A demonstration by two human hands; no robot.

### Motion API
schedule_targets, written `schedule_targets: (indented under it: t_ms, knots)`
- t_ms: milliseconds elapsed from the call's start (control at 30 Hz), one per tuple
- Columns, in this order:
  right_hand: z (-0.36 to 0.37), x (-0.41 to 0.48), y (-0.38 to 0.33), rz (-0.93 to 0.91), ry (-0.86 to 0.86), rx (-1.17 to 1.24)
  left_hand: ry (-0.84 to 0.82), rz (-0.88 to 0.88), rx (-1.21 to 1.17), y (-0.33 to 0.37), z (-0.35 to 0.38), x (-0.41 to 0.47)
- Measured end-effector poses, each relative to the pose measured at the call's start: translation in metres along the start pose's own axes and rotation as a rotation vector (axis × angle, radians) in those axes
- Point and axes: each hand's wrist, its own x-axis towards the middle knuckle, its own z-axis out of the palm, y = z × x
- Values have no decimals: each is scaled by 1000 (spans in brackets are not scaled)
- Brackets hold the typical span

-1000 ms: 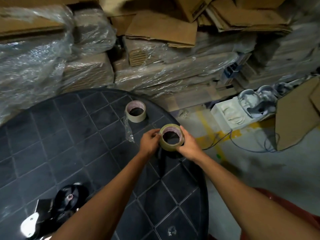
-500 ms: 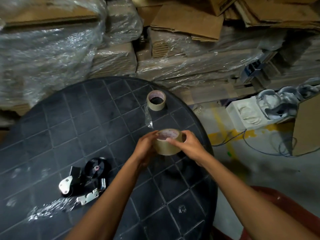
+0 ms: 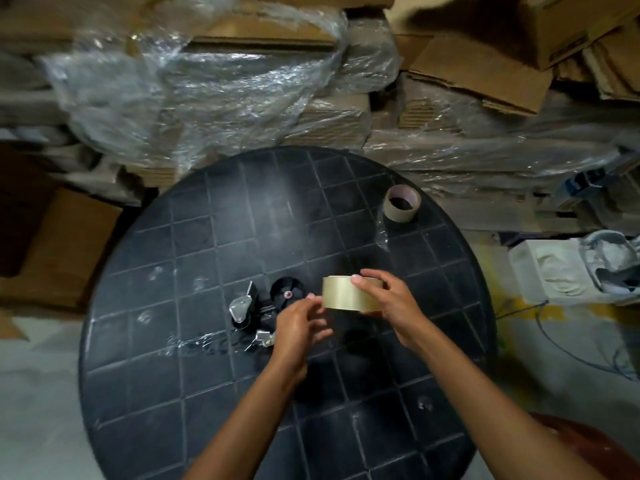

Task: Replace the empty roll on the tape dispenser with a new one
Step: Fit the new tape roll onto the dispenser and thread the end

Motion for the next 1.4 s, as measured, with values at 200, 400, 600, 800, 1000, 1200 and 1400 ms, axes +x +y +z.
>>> schedule_targets:
  t_ms: [200, 400, 600, 800, 1000, 1200, 1400]
  knots:
    - [50, -30, 10, 11, -54, -51, 113, 333, 139, -13, -53, -33]
    - [85, -50, 16, -25, -156, -179, 167, 419, 195, -11, -106, -43]
    - [110, -60, 15, -56, -185, -243, 195, 532, 460, -4, -133, -49]
    - [127, -61, 12, -186, -128, -526, 136, 26, -33, 18, -131, -48]
    - [131, -69, 1, -239, -108, -684, 34, 86, -68, 25, -136, -55]
    - [129, -78, -7, -86, -190, -564, 57, 539, 555, 23, -153, -51]
    - [140, -83, -12, -45, -123, -491, 73, 601, 471, 28, -146, -65]
